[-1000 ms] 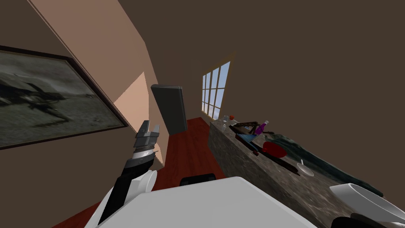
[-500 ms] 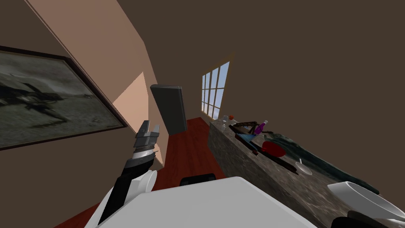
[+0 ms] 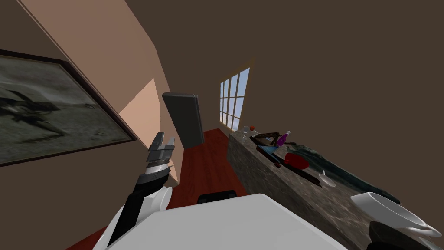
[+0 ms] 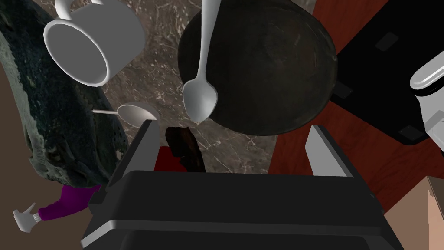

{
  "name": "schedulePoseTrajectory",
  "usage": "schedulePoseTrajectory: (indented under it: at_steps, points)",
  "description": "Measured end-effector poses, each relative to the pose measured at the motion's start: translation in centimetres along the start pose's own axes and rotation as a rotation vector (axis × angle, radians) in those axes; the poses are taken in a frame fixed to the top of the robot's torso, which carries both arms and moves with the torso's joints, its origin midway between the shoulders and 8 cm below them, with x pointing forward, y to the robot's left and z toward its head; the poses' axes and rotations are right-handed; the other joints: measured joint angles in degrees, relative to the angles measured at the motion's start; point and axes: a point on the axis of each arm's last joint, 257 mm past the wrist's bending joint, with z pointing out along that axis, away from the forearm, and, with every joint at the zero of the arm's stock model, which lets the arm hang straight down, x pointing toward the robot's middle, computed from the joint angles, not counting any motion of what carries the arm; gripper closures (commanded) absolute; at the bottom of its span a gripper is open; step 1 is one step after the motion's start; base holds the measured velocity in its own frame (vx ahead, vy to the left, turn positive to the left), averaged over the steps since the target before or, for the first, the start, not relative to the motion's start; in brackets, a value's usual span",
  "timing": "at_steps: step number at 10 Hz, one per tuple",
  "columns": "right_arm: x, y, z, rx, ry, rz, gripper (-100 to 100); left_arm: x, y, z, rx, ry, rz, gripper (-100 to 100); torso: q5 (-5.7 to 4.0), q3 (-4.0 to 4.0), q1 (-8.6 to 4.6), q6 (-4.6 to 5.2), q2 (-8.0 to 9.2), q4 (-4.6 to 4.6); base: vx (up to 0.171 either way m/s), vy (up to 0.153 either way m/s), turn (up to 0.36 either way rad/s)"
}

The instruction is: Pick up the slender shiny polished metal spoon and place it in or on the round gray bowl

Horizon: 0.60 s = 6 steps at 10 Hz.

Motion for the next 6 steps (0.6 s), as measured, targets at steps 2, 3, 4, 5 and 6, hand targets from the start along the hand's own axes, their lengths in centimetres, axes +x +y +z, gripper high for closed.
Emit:
schedulePoseTrajectory:
  at_steps: [2, 3, 4, 5, 6]
  points:
    - [-0.77, -0.77, -1.26, 0.002, -0.004, -0.008, -100, 0.0, 0.0, 0.0, 0.0, 0.0, 0.0, 0, -0.01, 0.0, -0.01, -0.01, 0.0, 0.0, -0.004, 0.004, -0.018]
    - [-0.81, -0.76, -1.33, 0.0, -0.005, -0.009, 0, 0.0, 0.0, 0.0, 0.0, 0.0, 0.0, 0, -0.02, 0.0, -0.03, -0.01, -0.01, 0.0, 0.0, 0.0, 0.0]
    - [-0.8, -0.76, -1.32, 0.0, -0.005, -0.009, 0, 0.0, 0.0, 0.0, 0.0, 0.0, 0.0, 0, -0.03, -0.01, -0.05, -0.01, -0.02, 0.0, 0.0, 0.0, 0.0]
    - [-0.8, -0.76, -1.32, 0.0, -0.005, -0.009, 0, 0.0, 0.0, 0.0, 0.0, 0.0, 0.0, 0, -0.03, -0.01, -0.05, -0.01, -0.02, 0.0, 0.0, 0.0, 0.0]
    - [-0.8, -0.76, -1.32, 0.0, -0.005, -0.009, 0, 0.0, 0.0, 0.0, 0.0, 0.0, 0.0, 0, -0.03, -0.01, -0.06, -0.02, -0.03, 0.0, 0.0, 0.0, 0.0]
